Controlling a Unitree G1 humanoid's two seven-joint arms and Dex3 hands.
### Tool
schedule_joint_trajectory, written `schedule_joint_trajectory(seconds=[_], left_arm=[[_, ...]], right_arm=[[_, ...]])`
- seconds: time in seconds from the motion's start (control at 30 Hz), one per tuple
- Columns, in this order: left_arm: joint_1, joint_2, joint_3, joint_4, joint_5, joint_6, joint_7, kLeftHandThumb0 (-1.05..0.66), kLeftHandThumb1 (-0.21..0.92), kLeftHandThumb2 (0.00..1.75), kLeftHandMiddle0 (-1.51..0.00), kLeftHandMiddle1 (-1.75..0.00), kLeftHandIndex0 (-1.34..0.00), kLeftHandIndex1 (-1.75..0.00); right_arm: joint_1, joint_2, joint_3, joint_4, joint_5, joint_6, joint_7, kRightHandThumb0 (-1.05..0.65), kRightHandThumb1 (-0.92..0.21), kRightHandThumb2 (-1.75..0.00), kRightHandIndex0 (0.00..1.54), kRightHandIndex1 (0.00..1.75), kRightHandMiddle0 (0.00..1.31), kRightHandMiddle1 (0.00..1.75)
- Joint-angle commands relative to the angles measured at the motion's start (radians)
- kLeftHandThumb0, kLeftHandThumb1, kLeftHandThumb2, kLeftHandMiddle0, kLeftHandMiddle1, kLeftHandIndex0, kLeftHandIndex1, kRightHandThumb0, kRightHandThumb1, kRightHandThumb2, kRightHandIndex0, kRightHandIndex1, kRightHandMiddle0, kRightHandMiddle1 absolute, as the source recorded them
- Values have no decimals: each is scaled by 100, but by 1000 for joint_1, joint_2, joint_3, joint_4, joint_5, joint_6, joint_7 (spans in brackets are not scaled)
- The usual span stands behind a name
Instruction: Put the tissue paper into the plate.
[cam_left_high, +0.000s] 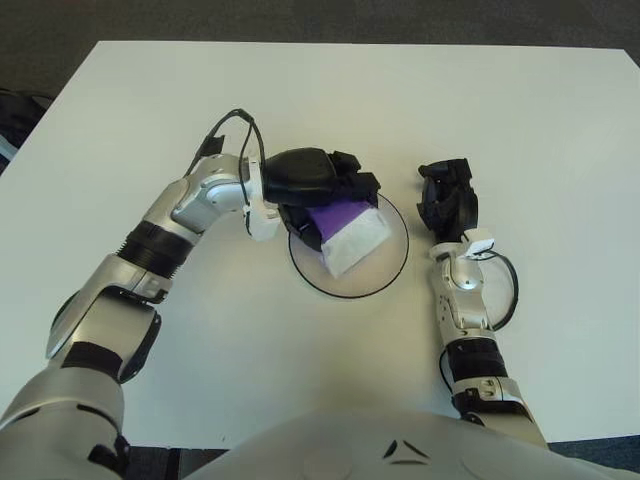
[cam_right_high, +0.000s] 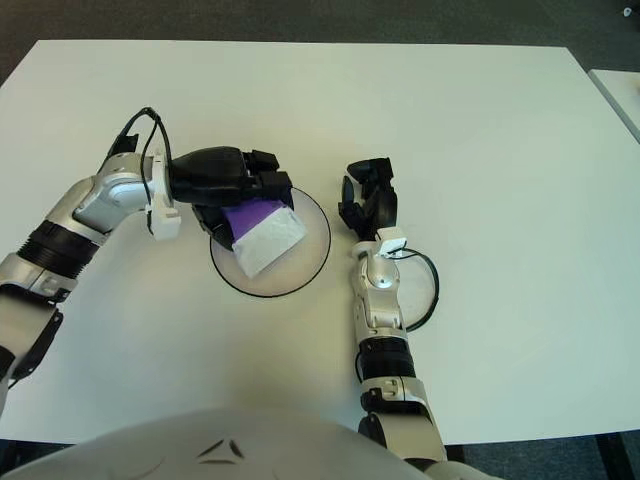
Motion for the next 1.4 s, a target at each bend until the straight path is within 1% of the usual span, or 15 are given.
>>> schedule_joint_trajectory(seconds=[0.0, 0.03, 0.1, 0.2, 0.33, 0.4, 0.53, 0.63, 0.9, 1.37], left_arm=[[-16, 37, -16, -39, 34, 33, -73, -94, 92, 70, -9, -44, 0, -72], [-16, 44, -18, -49, 41, 41, -89, -96, 92, 70, -8, -39, 0, -67], [-14, 51, -16, -67, 55, 50, -107, -101, 92, 70, -4, -22, 0, -50], [-8, 53, -10, -80, 65, 53, -115, -104, 92, 70, -1, -9, 0, -36], [-3, 58, -6, -81, 77, 40, -114, -105, 92, 67, 0, -2, 0, -18], [-3, 57, -5, -82, 79, 40, -114, -105, 92, 66, 0, -1, 0, -14], [-12, 60, -12, -65, 74, 4, -115, -105, 92, 65, 0, 0, 0, -5], [-17, 60, -14, -57, 77, -12, -116, -105, 92, 65, 0, 0, 0, -2], [-28, 56, -11, -27, 97, -55, -105, -105, 92, 65, 0, 0, 0, 0], [-24, 57, 4, -13, 130, -48, -88, -105, 92, 68, 0, 0, 0, 0]], right_arm=[[112, 24, -11, 78, 27, 115, -7, -34, -92, -52, 23, 105, 18, 175], [112, 24, -11, 79, 28, 114, -6, -34, -92, -52, 23, 105, 18, 175], [113, 22, -13, 79, 31, 113, -4, -34, -92, -52, 22, 104, 18, 175], [113, 22, -12, 77, 31, 115, -3, -34, -92, -52, 22, 103, 18, 175], [113, 20, -10, 77, 25, 118, -6, -34, -92, -52, 23, 104, 19, 175], [113, 20, -10, 76, 24, 119, -6, -34, -92, -52, 23, 105, 19, 175], [114, 18, -9, 73, 18, 126, -11, -34, -92, -52, 22, 105, 19, 175], [114, 17, -9, 71, 18, 128, -12, -34, -92, -52, 21, 105, 19, 175], [114, 15, -10, 69, 16, 133, -12, -35, -92, -51, 20, 105, 19, 175], [114, 15, -5, 66, 5, 128, -21, -34, -92, -52, 23, 101, 18, 175]])
